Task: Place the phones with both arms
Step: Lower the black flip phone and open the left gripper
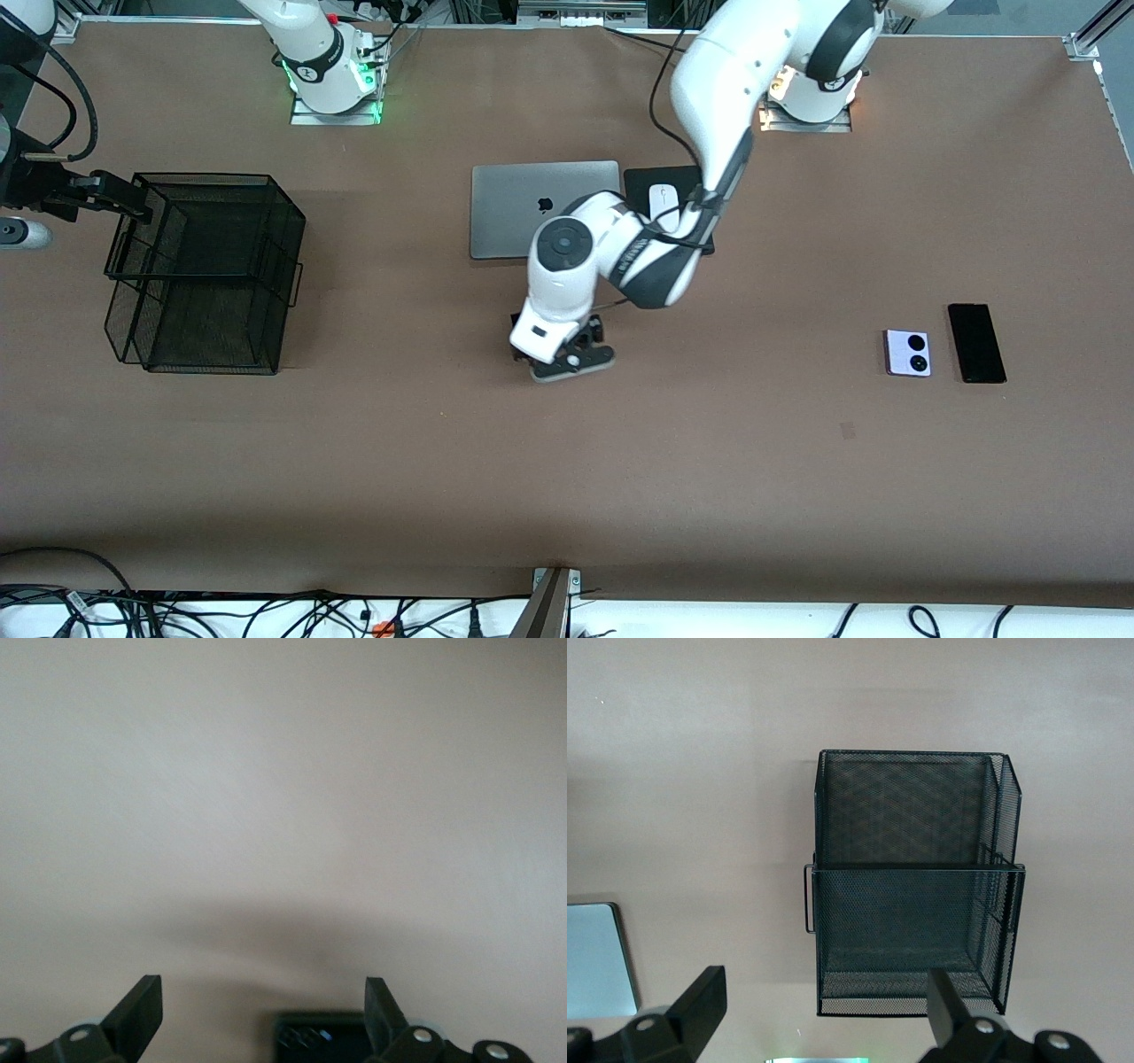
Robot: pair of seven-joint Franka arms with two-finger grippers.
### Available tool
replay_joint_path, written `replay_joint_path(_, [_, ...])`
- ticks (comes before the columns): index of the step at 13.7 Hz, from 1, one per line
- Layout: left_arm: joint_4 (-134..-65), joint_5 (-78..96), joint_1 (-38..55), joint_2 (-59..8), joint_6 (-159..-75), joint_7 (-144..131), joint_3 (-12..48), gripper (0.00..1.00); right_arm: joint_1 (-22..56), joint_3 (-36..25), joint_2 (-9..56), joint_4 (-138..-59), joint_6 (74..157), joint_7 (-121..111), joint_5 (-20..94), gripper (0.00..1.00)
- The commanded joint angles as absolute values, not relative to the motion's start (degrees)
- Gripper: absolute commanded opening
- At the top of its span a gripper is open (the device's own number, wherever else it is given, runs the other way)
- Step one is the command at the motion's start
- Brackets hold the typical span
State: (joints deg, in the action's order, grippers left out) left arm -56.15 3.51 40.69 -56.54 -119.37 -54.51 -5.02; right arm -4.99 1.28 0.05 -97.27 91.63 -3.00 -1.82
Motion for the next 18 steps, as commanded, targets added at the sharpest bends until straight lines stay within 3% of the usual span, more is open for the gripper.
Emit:
replay_joint_path(1, [-62.6,4.0,34.5,-50.8,-116.5,-47.7,-4.2,1.0,-4.7,1.3,0.1,-96.3,90.8,-3.1,-0.7,1.0])
replay_joint_path(4, [-72.6,3.6,27.5,-44.9,-116.6,-40.7,-4.4,1.0,-0.3,1.3,1.8,-96.4,90.9,-2.7,-0.7,1.0])
replay_joint_path(8, [-80.5,3.6,17.0,-37.3,-116.5,-27.1,-4.3,1.0,10.0,1.3,9.5,-96.3,92.7,2.3,1.5,1.0])
replay_joint_path(11, [-84.4,3.5,10.4,-35.4,-116.0,-14.9,-4.6,1.0,18.3,1.3,16.3,-96.3,101.3,6.4,4.0,1.0])
replay_joint_path(18, [-92.8,3.5,-4.1,-32.2,-117.4,11.4,-4.6,1.0,26.5,3.0,33.5,-87.8,120.5,18.0,5.9,1.0])
